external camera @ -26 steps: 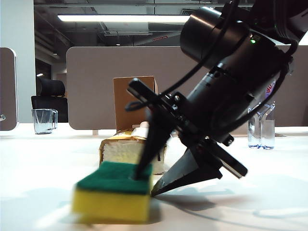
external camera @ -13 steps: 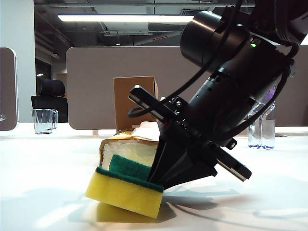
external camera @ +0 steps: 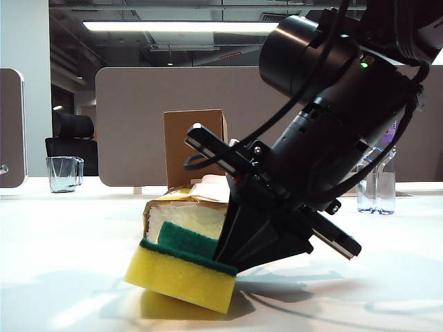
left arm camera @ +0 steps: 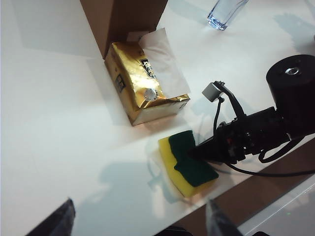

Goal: Move the sponge from left to right to wipe the table, avoiding obstacles on the table, and finally reaching the bottle of mineral water.

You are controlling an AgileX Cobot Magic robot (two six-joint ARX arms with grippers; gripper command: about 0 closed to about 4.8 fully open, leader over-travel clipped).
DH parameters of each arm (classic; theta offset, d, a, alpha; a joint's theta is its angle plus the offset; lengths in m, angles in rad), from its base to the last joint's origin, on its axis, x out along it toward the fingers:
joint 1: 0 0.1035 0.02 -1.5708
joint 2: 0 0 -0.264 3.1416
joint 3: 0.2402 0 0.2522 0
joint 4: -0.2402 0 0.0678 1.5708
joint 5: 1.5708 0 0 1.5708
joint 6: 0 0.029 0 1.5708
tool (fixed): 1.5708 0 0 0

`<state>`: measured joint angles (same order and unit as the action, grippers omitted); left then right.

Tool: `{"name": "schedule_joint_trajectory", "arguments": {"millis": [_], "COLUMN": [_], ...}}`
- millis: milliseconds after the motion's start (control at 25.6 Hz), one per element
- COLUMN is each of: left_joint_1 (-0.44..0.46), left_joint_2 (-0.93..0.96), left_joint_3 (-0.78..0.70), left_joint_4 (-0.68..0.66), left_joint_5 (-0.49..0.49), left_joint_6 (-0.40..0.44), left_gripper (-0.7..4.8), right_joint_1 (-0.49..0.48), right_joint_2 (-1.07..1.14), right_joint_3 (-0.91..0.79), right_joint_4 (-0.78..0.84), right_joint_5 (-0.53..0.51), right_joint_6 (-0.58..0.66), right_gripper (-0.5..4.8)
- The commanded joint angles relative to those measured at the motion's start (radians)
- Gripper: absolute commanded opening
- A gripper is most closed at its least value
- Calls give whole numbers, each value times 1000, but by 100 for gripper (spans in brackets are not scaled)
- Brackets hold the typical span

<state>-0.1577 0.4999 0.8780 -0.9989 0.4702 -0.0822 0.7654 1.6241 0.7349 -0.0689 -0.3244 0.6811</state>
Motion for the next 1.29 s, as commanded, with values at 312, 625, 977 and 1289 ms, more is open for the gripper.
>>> {"name": "schedule_joint_trajectory", "arguments": {"millis": [312,625,977,1289], "left_joint_1": [0,0,0,0], "left_joint_2": [-1,-1,-1,-1], "left_joint_3": [8,8,8,9], "left_joint_4": [22,21,22,22], "left_joint_5": [5,17,43,49], "left_joint_6": [3,3,3,3], "left_gripper": [342,342,342,342], "right_joint_1": [-56,-138,-217,-312], "right_joint_2": [4,-80,-182,-246], "right_joint_3": [-11,-31,-136,-165], "right_joint_4": [-134,-206,-245,-306], "right_joint_5": [72,87,92,102], "right_joint_6": [-69,-133,-164,-224], "right_gripper": [-9,-9,-9,-9]}}
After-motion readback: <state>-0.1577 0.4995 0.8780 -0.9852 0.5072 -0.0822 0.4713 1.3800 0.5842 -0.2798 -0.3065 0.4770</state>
